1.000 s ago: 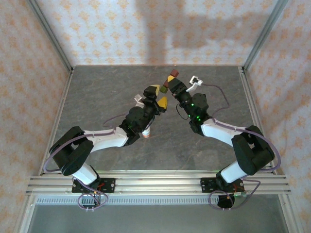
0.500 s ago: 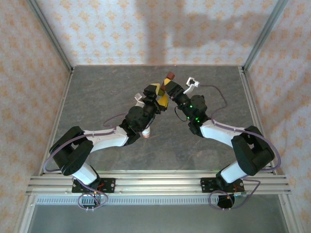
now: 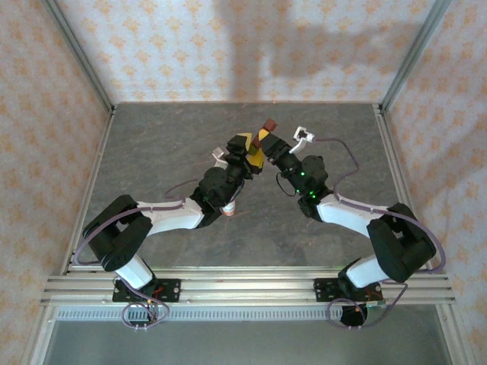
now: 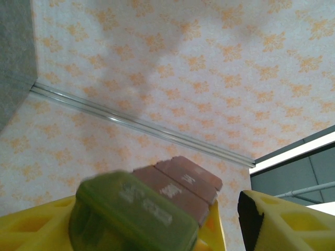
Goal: Sort the pills into containers
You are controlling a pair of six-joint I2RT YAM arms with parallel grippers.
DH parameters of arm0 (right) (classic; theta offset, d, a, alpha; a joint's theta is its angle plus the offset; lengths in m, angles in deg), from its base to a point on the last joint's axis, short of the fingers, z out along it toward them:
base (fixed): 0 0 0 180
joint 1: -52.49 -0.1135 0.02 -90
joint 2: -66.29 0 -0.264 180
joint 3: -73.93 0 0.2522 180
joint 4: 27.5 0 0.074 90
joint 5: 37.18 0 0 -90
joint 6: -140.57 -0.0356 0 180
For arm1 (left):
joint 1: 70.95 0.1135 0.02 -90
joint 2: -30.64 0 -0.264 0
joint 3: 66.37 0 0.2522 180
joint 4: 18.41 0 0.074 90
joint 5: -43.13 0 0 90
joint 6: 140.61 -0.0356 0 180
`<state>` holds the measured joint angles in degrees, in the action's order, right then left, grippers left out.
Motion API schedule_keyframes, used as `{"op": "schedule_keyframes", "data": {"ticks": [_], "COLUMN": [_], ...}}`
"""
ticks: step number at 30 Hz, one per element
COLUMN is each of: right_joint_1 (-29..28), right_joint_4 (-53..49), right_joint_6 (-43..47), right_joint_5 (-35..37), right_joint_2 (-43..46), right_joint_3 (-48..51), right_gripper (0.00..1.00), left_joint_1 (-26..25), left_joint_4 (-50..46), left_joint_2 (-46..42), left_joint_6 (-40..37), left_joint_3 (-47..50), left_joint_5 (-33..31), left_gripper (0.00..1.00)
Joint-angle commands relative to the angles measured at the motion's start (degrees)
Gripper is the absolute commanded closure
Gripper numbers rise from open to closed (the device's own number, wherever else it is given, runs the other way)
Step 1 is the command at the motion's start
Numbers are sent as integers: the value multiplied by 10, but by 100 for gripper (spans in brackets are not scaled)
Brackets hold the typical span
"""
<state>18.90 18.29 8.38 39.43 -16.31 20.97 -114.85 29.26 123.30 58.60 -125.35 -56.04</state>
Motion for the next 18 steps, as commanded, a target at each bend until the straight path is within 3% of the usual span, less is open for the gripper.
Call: {"op": "schedule_keyframes", "data": {"ticks": [1, 5, 12, 18], "right_joint_1": [-6, -8, -9, -9], "right_joint_4": [5, -5, -23, -52], "right_joint_6": [31, 43, 56, 56], "right_joint_5": [-9, -6, -4, 20], "right_joint_2": [24, 41, 55, 58], "right_joint_3": [12, 16, 17, 9], "right_gripper": [61, 61, 59, 43], "left_joint_1": [-1, -1, -1, -2], "left_joint_4": [44, 48, 50, 50], "left_joint_2": [9, 16, 28, 36], "left_joint_6": [5, 6, 2, 1], "left_joint_3": [-22, -28, -48, -57], "left_joint_5": [-23, -24, -16, -16], "left_gripper": [29, 32, 45, 67]}}
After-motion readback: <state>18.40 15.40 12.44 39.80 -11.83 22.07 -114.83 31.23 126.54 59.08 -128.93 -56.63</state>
